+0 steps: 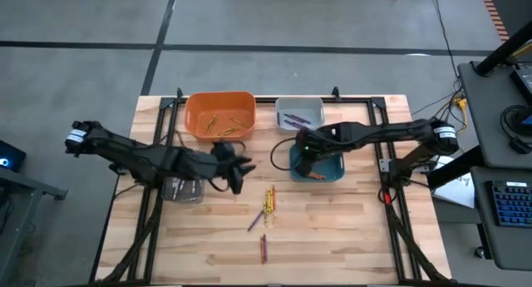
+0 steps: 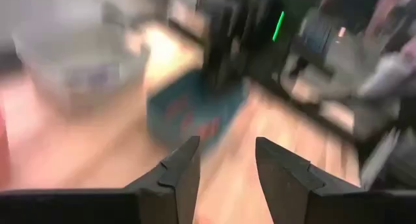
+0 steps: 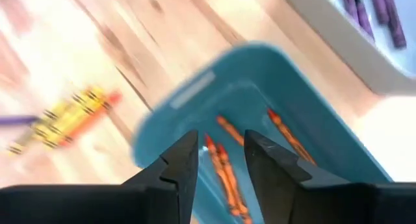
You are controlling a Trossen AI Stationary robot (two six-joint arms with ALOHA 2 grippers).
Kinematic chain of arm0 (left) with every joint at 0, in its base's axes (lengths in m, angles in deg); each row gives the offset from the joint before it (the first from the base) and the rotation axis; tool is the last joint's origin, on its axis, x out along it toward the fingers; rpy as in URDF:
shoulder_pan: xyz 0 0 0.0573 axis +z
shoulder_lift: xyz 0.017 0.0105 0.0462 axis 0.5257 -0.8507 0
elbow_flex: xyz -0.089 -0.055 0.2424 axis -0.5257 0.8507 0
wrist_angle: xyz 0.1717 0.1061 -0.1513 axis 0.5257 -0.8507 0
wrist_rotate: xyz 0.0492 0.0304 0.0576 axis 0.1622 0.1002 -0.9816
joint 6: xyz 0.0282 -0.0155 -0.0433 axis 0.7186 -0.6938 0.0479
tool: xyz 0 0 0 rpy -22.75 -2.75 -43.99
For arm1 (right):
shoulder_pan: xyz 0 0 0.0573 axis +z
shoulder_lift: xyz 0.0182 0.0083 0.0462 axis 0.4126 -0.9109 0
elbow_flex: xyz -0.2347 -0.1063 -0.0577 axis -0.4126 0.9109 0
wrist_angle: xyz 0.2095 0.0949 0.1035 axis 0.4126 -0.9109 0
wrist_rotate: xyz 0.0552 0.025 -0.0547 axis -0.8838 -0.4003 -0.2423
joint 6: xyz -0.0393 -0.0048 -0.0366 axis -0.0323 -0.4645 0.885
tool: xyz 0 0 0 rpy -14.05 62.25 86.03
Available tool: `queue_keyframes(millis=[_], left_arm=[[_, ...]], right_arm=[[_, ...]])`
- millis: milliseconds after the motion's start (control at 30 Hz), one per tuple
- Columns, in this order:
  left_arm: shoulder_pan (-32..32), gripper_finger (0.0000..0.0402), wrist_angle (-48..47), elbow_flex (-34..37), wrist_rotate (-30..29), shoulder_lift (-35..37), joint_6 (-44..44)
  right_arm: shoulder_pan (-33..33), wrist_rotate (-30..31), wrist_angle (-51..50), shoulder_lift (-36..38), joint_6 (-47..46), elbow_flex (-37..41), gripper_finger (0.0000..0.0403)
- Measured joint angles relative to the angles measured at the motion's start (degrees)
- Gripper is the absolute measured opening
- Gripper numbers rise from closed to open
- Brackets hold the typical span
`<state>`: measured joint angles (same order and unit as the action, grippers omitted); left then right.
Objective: Sort crayons
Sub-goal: Put the violet crayon into the gray bin
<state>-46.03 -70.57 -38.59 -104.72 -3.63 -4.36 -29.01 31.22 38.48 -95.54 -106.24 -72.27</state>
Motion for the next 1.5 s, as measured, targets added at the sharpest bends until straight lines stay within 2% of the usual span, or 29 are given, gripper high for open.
queue_keyframes(millis=[133, 267, 367, 500, 667, 800, 1267, 1500], left_arm=[[-2.2, 0.013, -8.4, 0.0, 6.0, -3.6, -8.3], [-5.5, 0.013, -9.6, 0.0, 11.0, -9.5, -13.1], [-8.0, 0.013, -10.3, -0.7, 11.9, -14.7, -15.3], [-10.3, 0.013, -10.9, -2.5, 11.3, -20.1, -14.1], [-12.9, 0.013, -10.3, -4.2, 2.8, -22.8, -5.7], [-14.1, 0.013, -9.3, -4.5, 0.3, -24.1, 0.0], [-16.3, 0.016, 1.4, -3.7, 0.3, -31.0, -0.6], [-16.4, 0.0161, -0.4, -3.0, 0.3, -31.4, -0.7]], right_arm=[[0.0, 0.0, 0.1, 0.0, -2.2, -4.6, 0.0125], [0.4, 0.0, 0.3, 0.0, -2.9, -9.4, 0.0122], [1.0, 0.0, 0.3, 0.0, -2.9, -12.4, 0.0119], [2.0, 0.2, 0.4, 0.0, -3.0, -15.3, 0.012], [3.2, 0.5, 0.3, 0.0, -3.9, -16.0, 0.0122], [4.1, 0.5, 0.3, 0.0, -5.8, -15.5, 0.0119], [8.4, 3.7, 0.3, 0.0, -10.1, -14.0, 0.0118], [8.8, 4.1, 0.3, 0.0, -10.1, -14.0, 0.0119]])
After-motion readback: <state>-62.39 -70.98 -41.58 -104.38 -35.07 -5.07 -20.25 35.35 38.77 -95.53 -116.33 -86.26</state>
